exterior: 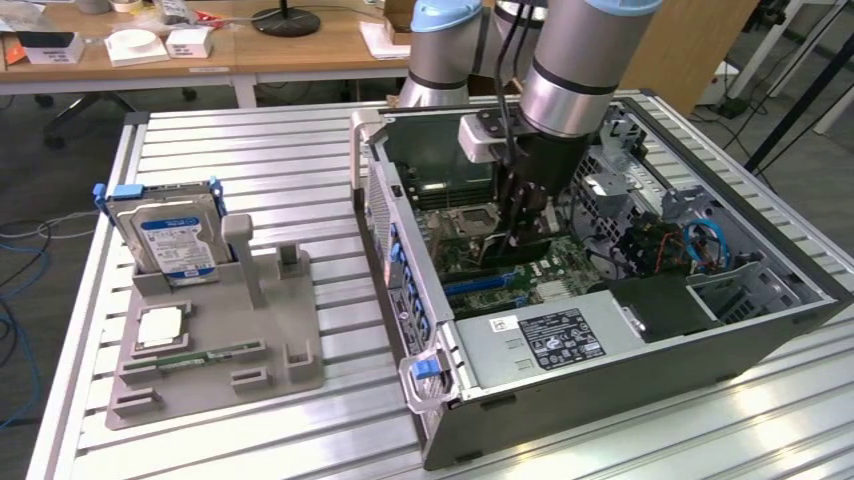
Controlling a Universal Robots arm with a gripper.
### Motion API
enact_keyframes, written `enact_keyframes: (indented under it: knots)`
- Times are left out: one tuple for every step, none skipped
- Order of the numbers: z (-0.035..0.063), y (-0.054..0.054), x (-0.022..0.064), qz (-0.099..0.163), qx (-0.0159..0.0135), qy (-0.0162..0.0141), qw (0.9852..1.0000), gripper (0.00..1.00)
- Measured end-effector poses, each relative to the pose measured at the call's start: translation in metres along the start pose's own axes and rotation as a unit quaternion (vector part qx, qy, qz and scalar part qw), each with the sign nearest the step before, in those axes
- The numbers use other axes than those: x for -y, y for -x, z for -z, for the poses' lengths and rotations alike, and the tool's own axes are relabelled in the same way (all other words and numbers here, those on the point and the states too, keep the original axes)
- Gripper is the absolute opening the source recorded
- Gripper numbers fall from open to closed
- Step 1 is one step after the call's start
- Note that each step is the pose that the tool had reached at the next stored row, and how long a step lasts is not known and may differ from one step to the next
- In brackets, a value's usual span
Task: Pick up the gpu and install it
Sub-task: 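Insert the gpu into the slot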
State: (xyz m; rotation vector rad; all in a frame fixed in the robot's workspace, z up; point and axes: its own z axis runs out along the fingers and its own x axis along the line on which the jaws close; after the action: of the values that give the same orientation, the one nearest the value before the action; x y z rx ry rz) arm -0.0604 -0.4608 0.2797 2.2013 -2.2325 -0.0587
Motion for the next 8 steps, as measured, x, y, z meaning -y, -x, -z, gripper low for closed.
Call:
enact_keyframes:
  knots:
    - [-0.0004, 0.0, 0.0, 0.0, 0.0, 0.0, 1.0, 0.26]
    - [-0.0003, 0.0, 0.0, 0.0, 0.0, 0.0, 1.0, 0.26]
    - [-0.0003, 0.0, 0.0, 0.0, -0.0001, 0.0, 1.0, 0.26]
    - [-0.0004, 0.0, 0.0, 0.0, -0.0001, 0.0, 1.0, 0.26]
    - [-0.0008, 0.0, -0.0001, 0.0, 0.0, 0.0, 1.0, 0.26]
    - [-0.0018, 0.0, -0.0007, 0.0, 0.0002, -0.0001, 1.0, 0.26]
    - [-0.0027, 0.0, -0.0015, 0.0, 0.0001, -0.0004, 1.0, 0.26]
    - [-0.0036, -0.0001, -0.0024, 0.0, 0.0001, -0.0009, 1.0, 0.26]
